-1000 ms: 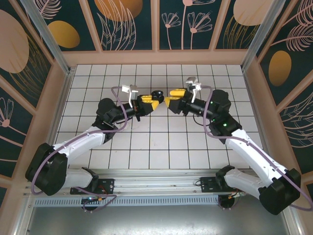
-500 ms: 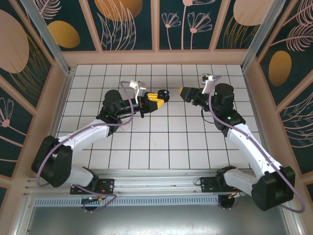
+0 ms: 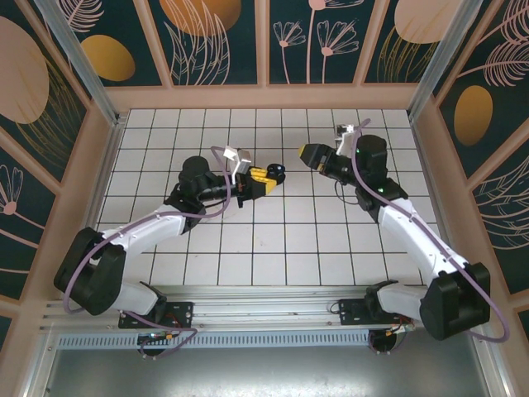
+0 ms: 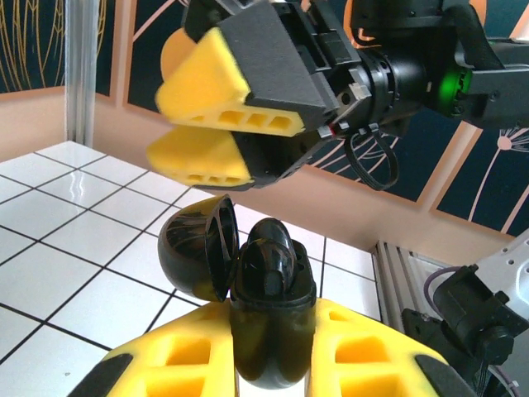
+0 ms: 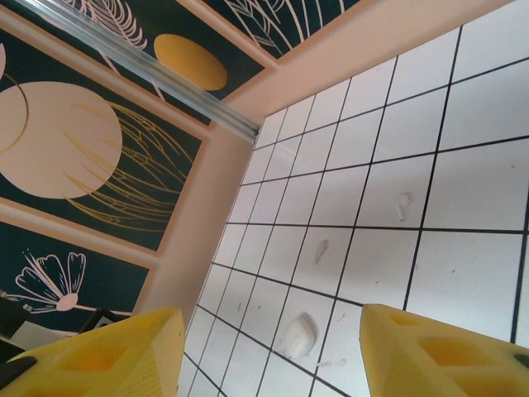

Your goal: Insert the wireless bluetooth earbuds into the charging case

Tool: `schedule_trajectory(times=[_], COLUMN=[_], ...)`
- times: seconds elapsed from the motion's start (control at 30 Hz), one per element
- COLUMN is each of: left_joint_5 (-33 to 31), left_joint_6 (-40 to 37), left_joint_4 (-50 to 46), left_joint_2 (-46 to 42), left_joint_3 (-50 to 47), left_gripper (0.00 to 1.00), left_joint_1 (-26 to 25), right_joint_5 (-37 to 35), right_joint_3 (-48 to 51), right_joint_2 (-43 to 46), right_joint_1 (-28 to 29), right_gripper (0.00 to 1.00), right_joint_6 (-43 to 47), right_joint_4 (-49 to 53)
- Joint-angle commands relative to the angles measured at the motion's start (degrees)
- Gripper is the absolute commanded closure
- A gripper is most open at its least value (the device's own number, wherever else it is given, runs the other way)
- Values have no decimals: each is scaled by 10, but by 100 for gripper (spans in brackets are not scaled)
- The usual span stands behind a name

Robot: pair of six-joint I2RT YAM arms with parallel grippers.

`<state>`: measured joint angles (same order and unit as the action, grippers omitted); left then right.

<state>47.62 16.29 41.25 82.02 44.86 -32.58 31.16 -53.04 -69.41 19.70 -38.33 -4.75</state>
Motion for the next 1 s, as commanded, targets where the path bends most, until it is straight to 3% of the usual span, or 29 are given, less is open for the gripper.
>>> schedule_trajectory(times=[0.0,0.2,0.4,0.67,0.97], left_joint_5=[19,-10,-15,-17,-40], left_joint_6=[-4,-56,-75,-61,-32], left_joint_4=[25,-17,-42,-28,-9], left_joint_2=[21,26,38,58,64], left_joint_3=[6,14,26,31,21], left_gripper=[100,100,100,100,100], left_joint_1=[-3,-7,-9,-9,-10], right_joint_5=[36,99,129,163,164], right_joint_3=[-28,-71,-92,-96,-83], right_joint_2=[-38,-115,-138,-166,-132], right_joint_1=[21,28,42,64,80], right_gripper=[42,44,44,44,45], right_joint_6=[-14,-18,-11,4,23], right_joint_4=[29,18,-6,-13,-10])
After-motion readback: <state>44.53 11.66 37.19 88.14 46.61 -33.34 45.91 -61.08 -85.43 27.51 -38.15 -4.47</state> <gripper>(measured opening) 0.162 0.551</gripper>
